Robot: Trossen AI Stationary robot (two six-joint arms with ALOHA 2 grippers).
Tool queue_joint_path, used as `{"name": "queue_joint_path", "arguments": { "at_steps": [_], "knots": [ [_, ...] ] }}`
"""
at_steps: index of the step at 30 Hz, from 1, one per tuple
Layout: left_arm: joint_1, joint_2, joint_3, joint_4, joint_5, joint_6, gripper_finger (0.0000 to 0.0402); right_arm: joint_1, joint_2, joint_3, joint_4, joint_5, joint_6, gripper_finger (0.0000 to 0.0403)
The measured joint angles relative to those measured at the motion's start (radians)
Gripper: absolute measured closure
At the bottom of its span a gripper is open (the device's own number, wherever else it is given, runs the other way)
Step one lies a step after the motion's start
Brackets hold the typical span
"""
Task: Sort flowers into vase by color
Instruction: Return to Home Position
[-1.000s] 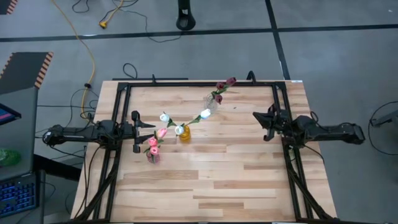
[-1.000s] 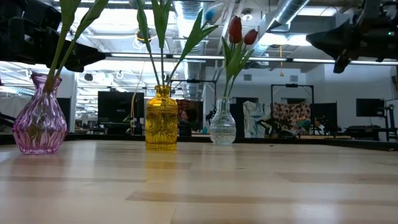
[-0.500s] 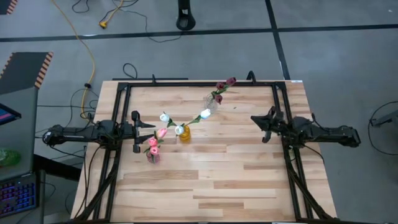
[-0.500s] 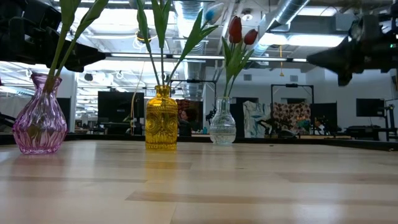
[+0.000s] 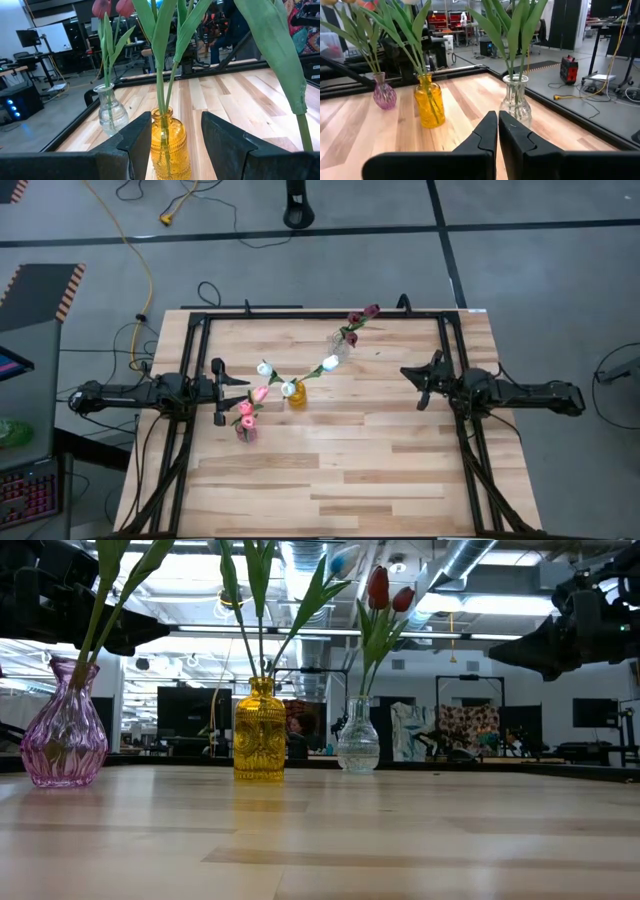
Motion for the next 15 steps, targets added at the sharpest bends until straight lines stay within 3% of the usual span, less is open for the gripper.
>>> {"name": "queue_joint_path", "arguments": {
  "at_steps": [15],
  "knots": [
    [0.000, 0.000, 0.000, 0.000, 0.000, 0.000, 0.0240, 0.000, 0.001, 0.000, -0.002, 0.000, 0.013, 0.0356]
  ]
}}
